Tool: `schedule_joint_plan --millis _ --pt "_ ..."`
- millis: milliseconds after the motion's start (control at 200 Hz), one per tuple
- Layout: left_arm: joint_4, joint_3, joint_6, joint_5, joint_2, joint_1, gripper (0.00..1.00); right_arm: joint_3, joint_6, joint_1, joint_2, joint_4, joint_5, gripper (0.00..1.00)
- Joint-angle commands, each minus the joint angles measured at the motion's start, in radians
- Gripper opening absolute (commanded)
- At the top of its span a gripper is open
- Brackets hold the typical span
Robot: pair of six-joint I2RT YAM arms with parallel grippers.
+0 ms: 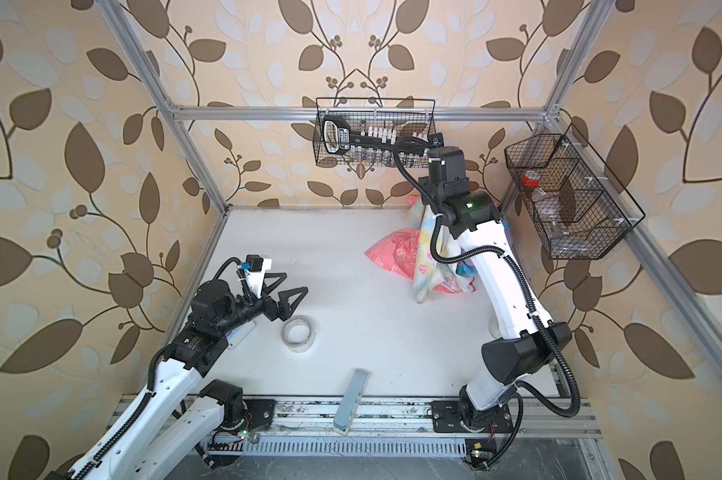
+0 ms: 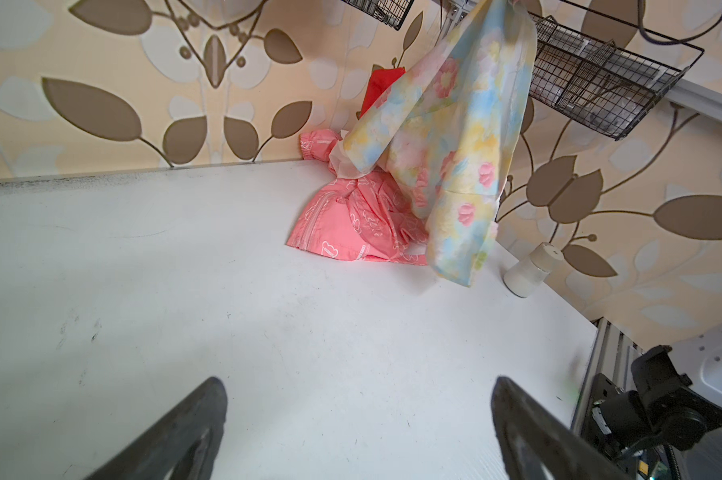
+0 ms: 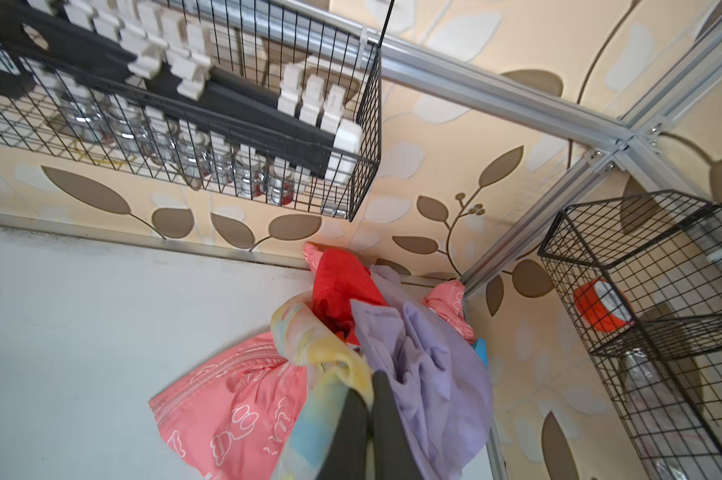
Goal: Pick out a specific cloth from the pile
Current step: 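Lift the floral cloth high out of the pile with the right gripper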
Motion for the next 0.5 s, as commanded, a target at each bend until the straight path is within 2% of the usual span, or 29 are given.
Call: schedule_joint_plan --millis 0,275,495 --pt "0.035 -0.007 0.000 -0.003 -0.008 -0.010 0.99 0.100 -0.020 -0.003 0.003 0.053 -0.020 0.00" --pt "0.036 -0.007 0.001 -0.002 -0.005 -0.010 0.99 0.198 -0.031 -0.002 0.018 0.214 -0.193 0.00" --pt "0.035 -0.007 0.004 -0.003 -0.002 -0.010 0.99 0.339 -0.023 -0.001 0.090 0.284 -0.291 0.00"
